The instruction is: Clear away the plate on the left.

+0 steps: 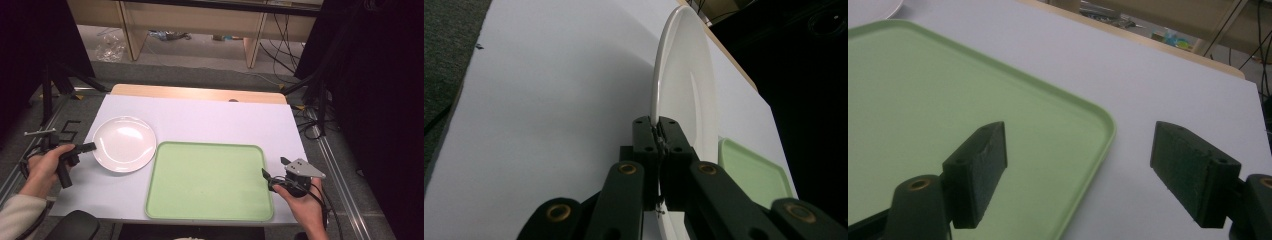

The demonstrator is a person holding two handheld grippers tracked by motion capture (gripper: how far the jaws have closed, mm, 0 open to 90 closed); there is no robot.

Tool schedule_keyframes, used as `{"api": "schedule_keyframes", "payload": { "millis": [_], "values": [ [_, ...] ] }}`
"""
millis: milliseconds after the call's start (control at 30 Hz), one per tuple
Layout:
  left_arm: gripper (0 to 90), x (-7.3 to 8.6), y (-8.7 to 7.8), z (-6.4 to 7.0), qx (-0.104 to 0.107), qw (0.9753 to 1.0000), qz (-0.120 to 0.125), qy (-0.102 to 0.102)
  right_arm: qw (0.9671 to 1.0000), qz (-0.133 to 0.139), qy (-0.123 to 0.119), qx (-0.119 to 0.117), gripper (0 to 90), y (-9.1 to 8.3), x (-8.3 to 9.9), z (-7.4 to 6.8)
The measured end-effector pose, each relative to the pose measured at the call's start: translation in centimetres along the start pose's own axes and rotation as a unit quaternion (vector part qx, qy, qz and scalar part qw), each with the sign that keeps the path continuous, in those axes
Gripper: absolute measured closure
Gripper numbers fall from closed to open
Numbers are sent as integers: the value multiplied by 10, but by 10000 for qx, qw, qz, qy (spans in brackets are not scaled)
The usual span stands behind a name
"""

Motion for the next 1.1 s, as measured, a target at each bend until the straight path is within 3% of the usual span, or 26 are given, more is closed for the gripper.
{"api": "schedule_keyframes", "payload": {
  "millis": [333,400,500,633,700,767,800,1100],
  "values": [
    [872,0,0,-1,82,9999,53,-108,10000,4,3,-1,235,0,0,0],
    [872,1,2,-2,247,9994,164,-167,10000,15,9,0,235,0,0,0],
    [871,1,1,-2,167,9995,102,-229,10000,53,-52,41,235,0,-1,1],
    [870,2,0,-5,246,9992,106,-291,10000,57,-54,45,235,0,-1,1],
    [869,1,1,-5,407,9984,193,-331,10000,56,-40,40,235,0,-1,1],
    [869,2,1,-5,417,9983,203,-342,10000,52,-53,44,235,0,-1,1],
    [869,2,0,-6,293,9988,124,-367,10000,52,-53,44,235,0,-1,1],
    [863,1,-2,-6,411,9975,260,-521,10000,59,-56,50,235,0,-1,2]
  ]
}}
Point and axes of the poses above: each handheld gripper's, and its own axes: y roughly forward along the jaws, x roughly out of its underside, z roughly to its right, the point moved 5 cm from there along y, roughly forward along the jaws, and after that the axes turned 3 degrees about -z, right-handed, at the moved point
